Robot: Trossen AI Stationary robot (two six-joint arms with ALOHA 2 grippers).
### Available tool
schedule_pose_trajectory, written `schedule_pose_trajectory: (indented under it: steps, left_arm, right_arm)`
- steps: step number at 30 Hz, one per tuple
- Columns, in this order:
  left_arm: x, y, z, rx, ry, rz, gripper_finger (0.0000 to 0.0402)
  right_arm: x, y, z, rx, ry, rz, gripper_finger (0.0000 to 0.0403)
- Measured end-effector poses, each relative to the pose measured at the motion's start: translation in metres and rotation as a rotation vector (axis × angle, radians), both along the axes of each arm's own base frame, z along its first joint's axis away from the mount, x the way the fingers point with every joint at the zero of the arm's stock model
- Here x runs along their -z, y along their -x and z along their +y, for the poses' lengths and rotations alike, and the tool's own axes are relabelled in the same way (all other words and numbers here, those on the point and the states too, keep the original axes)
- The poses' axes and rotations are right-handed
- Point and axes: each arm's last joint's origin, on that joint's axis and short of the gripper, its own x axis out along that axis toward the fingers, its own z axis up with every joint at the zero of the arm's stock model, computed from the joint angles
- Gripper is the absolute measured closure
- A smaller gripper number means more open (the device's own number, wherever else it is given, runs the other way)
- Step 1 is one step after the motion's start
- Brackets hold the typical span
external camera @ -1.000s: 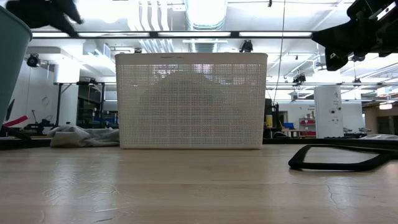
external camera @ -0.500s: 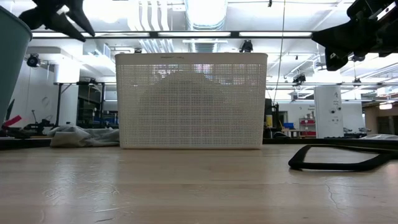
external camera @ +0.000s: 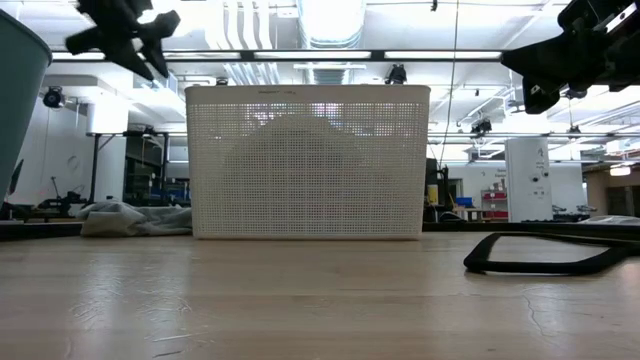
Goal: Pick & Place Cloths
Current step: Put the gray sock into the green bin
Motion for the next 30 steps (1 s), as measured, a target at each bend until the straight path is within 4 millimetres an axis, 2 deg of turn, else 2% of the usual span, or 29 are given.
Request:
schedule_pose_trajectory:
  steps: [5, 11, 15, 18, 23, 28, 30]
  left_arm:
    - [-0.004, 0.005, 0.036, -0.02, 0.023, -0.044, 0.0246]
    - [0.012, 0.011, 0.079, -0.14, 0.167, -0.062, 0.0246]
    - [0.016, -0.006, 0.086, -0.097, 0.185, -0.055, 0.0246]
    - [0.027, -0.014, 0.094, -0.086, 0.231, -0.048, 0.0245]
    - [0.042, -0.034, 0.117, -0.083, 0.261, -0.059, 0.0246]
    - [0.066, -0.04, 0.141, -0.197, 0.317, -0.023, 0.0245]
    - [0.071, -0.039, 0.15, -0.25, 0.339, -0.067, 0.0245]
  right_arm:
    - [0.0, 0.0, 0.0, 0.0, 0.0, 0.0, 0.0394]
    - [0.0, 0.0, 0.0, 0.0, 0.0, -0.001, 0.0394]
    - [0.0, 0.0, 0.0, 0.001, 0.0, 0.002, 0.0394]
    - [0.0, 0.0, 0.0, 0.001, 0.0, 0.004, 0.0394]
    - [0.001, 0.0, 0.0, 0.001, 0.0, 0.007, 0.0394]
    - [0.001, 0.0, 0.0, 0.002, 0.001, 0.007, 0.0394]
    - [0.001, 0.0, 0.0, 0.001, 0.0, 0.007, 0.0394]
